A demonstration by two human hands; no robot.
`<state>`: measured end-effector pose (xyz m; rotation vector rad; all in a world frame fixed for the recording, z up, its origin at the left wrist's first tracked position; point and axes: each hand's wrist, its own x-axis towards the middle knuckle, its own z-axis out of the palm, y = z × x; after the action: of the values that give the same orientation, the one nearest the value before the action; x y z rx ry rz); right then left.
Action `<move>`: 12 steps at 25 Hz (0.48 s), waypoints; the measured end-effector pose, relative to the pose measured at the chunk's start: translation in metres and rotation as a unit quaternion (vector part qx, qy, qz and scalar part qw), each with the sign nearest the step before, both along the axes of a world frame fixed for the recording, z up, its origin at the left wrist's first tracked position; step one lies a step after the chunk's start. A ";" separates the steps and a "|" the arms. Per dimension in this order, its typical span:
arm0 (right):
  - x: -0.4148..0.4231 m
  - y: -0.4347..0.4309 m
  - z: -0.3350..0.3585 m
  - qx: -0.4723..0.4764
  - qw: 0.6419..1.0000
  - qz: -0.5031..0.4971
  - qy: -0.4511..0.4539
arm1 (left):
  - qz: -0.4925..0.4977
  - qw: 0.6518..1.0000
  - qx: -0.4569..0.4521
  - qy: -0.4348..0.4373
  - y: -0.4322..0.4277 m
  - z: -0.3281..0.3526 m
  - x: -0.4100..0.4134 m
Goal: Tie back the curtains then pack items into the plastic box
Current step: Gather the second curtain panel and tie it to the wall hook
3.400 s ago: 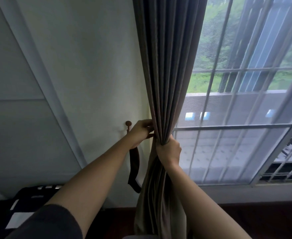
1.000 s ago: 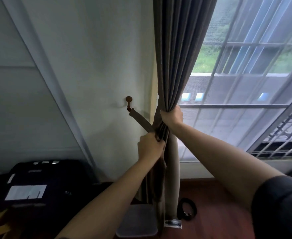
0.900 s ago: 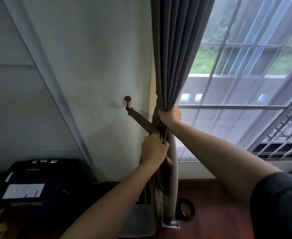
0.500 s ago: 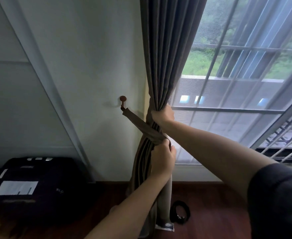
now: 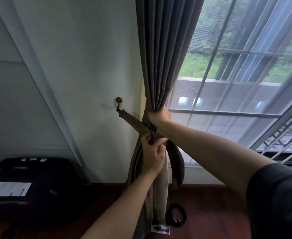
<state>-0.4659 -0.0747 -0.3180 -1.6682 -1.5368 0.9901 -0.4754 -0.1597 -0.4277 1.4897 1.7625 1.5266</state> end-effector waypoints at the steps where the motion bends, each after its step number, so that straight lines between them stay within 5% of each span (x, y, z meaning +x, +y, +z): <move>1: 0.001 0.000 0.000 -0.004 1.000 0.000 0.004 | 0.019 1.000 0.023 0.003 0.002 0.001 -0.002; 7: -0.002 -0.004 0.002 -0.012 1.000 0.011 0.001 | 0.093 0.980 -0.017 -0.174 0.030 -0.001 -0.011; 12: -0.006 -0.009 -0.001 -0.005 1.000 0.023 -0.001 | 0.173 0.980 -0.089 -0.041 0.029 0.007 -0.005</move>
<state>-0.4722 -0.0840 -0.3189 -1.6484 -1.5802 1.0206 -0.4809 -0.1304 -0.4210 1.0612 2.1285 1.5116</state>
